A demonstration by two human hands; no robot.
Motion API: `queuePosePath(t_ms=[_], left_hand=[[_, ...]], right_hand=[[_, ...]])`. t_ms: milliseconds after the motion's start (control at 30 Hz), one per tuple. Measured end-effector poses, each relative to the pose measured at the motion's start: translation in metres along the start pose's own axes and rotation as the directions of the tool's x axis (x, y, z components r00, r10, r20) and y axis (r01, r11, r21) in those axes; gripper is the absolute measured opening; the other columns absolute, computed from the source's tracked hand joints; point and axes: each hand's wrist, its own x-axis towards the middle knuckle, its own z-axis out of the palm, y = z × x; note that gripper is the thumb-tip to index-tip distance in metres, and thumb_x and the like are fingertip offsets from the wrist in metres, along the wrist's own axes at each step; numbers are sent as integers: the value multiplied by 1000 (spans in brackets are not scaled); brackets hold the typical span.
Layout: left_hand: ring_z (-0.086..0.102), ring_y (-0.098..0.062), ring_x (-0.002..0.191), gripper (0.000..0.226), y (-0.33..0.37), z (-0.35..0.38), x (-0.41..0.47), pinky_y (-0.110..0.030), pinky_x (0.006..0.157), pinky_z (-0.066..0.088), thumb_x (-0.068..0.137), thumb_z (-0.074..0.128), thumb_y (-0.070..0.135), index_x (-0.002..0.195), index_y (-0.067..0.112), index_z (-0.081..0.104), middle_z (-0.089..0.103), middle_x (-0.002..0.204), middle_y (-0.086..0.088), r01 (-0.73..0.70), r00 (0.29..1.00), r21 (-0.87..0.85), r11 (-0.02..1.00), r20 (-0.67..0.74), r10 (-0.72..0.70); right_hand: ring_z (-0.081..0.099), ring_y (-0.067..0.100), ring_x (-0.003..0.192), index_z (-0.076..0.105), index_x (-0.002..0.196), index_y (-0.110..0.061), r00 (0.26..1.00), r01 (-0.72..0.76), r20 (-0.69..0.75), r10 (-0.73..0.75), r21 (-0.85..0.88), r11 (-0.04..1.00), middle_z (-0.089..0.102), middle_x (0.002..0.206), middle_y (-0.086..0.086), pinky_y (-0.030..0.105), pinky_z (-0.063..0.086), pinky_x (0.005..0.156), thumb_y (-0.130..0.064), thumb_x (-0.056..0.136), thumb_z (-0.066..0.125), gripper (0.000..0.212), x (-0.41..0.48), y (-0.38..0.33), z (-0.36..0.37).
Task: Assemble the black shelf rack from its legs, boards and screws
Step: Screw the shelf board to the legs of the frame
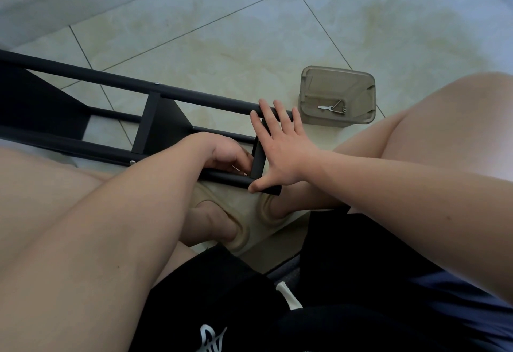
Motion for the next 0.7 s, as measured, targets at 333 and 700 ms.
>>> queuePosePath(t_ms=[333, 700], left_hand=[[62, -21, 91, 14, -1, 0, 3, -26, 81, 49, 88, 62, 5, 94, 12, 73, 69, 92, -8, 14, 1000, 82, 997, -23, -12], [66, -23, 105, 31, 0, 1, 2, -34, 101, 47, 85, 68, 14, 113, 3, 73, 74, 110, -11, 50, 997, 116, 992, -68, -42]], right_hand=[[-28, 40, 150, -17, 159, -12, 1000, -3, 13, 3, 0, 1000, -29, 164, 13, 62, -11, 121, -96, 57, 56, 151, 0, 0, 0], [-28, 40, 150, -17, 159, -11, 1000, 0, 10, 0, -1, 1000, -29, 164, 14, 62, -12, 120, -96, 57, 56, 151, 0, 0, -1]])
